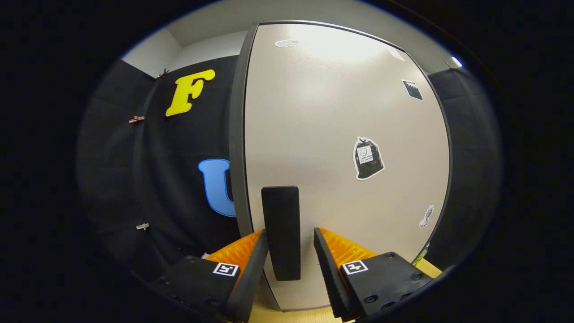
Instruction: Open the shoe cabinet door, grab the shoes and put them into the shoe cabinet, then close the shoe cabinet door.
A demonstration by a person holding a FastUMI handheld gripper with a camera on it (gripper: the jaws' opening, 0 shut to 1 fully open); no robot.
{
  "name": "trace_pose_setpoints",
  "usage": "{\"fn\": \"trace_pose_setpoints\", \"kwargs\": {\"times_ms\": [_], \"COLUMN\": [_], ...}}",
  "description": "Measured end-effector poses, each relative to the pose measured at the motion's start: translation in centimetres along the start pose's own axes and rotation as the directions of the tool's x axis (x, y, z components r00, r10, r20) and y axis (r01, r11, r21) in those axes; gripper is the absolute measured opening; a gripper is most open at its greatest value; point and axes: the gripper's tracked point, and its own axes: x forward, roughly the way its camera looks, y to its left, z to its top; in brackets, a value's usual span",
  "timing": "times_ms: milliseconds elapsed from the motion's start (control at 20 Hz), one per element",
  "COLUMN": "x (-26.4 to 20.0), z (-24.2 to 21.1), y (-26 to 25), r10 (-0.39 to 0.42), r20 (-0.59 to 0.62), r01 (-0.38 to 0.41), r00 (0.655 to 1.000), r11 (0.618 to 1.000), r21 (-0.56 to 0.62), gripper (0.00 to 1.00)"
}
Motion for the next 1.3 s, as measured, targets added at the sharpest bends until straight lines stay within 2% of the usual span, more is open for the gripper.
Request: {"fn": "trace_pose_setpoints", "kwargs": {"times_ms": [50,100,200,450,500,800,1300], "x": [0.2,0.0,0.1,0.2,0.0,-1.6,-10.5], "z": [-0.2,0.0,0.0,-0.1,-0.2,-0.1,0.5], "y": [0.3,0.4,0.6,0.6,0.5,0.7,-2.4], "r10": [0.012,0.005,0.006,-0.004,-0.004,0.043,0.103], "r20": [0.006,0.012,0.015,0.004,-0.001,-0.031,-0.039], "r01": [-0.012,-0.004,-0.005,0.004,0.004,-0.044,-0.102], "r00": [1.0,1.0,1.0,1.0,1.0,0.999,0.994], "r11": [1.0,1.0,1.0,1.0,0.999,0.999,0.994], "r21": [-0.003,-0.01,-0.017,-0.025,-0.038,-0.032,0.027], "gripper": [0.66,0.53,0.42,0.38,0.3,0.31,0.3]}}
